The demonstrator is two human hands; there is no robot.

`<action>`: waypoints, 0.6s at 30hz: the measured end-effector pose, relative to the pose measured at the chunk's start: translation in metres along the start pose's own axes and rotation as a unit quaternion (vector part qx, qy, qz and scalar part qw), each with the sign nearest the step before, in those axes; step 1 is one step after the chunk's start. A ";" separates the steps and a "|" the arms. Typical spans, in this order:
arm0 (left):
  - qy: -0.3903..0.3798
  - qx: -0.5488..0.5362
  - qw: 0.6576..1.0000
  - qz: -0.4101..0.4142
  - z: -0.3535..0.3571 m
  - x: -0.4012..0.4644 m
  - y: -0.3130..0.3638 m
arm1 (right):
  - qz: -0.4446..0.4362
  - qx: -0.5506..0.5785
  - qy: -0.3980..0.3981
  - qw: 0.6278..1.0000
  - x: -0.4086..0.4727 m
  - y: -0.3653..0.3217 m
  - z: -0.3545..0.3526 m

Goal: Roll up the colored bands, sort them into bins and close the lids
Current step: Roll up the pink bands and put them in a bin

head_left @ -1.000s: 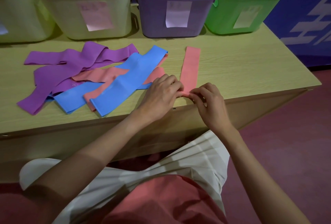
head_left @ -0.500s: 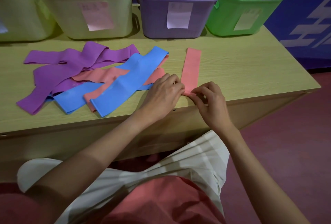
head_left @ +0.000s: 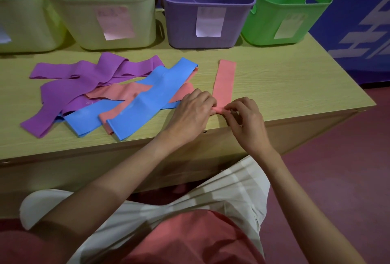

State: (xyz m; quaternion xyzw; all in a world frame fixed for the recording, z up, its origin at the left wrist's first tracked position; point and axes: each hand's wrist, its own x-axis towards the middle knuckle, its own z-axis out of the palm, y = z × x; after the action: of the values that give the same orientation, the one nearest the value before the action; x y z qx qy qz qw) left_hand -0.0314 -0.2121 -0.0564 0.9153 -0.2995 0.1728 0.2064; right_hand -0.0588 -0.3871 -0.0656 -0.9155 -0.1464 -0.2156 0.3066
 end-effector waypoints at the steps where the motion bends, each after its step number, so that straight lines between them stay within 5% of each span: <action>1: -0.001 0.001 1.000 0.000 0.000 0.000 0.000 | -0.008 -0.001 -0.006 1.000 0.001 0.000 -0.001; 18: -0.005 0.004 1.000 0.011 -0.004 -0.016 -0.002 | -0.055 -0.008 -0.082 0.995 0.002 0.004 -0.010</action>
State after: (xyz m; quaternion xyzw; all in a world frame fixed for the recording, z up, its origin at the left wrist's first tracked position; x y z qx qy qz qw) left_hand -0.0438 -0.2009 -0.0603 0.9136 -0.3100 0.1722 0.1990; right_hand -0.0581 -0.3965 -0.0595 -0.9230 -0.2197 -0.1577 0.2738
